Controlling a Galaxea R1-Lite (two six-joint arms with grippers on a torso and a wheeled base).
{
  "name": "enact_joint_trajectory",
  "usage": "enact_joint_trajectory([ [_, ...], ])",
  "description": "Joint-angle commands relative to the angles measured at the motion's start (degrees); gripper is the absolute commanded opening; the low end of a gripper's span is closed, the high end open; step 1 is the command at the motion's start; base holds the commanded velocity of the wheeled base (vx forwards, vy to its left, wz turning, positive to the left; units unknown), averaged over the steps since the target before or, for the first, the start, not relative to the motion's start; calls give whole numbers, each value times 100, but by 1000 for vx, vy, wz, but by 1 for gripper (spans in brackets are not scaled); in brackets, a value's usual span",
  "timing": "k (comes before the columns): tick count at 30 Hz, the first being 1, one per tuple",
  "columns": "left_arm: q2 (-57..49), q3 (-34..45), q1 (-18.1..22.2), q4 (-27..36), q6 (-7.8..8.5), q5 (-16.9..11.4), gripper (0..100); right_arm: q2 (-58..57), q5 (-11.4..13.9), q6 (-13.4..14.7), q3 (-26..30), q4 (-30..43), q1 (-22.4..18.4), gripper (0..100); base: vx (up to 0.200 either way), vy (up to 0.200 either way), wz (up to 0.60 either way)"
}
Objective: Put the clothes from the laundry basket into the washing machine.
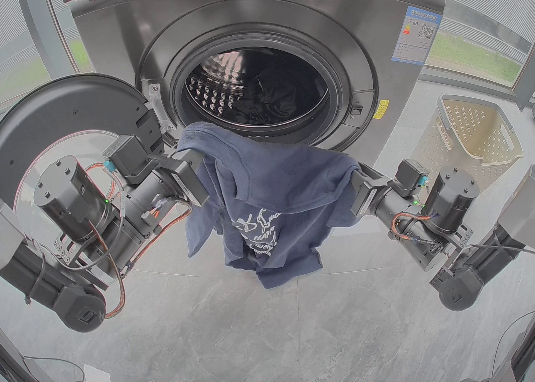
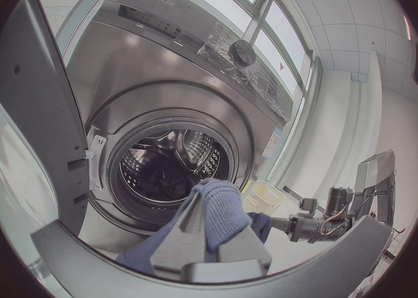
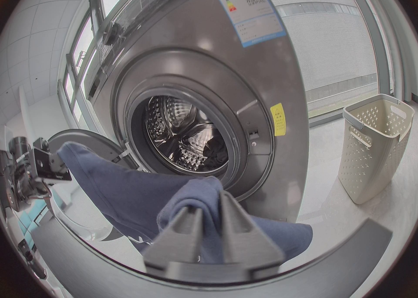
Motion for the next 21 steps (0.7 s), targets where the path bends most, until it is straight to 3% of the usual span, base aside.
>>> enact_joint_trajectory([
  [1,-5,-91,10,-8,-8,29,0,395,-1,-6,67,-1,-7,100,0,0,0],
  [4,4,-143,19,-8,-8,46,0,518,7,-41,199,34,1,100,0,0,0],
  [12,197,-249,1,1,45,152,0,966,69,-138,1254,-28,335,100,0,0,0],
  [21,250,-240,-7,10,45,169,0,1168,60,-120,1342,-28,608,100,0,0,0],
])
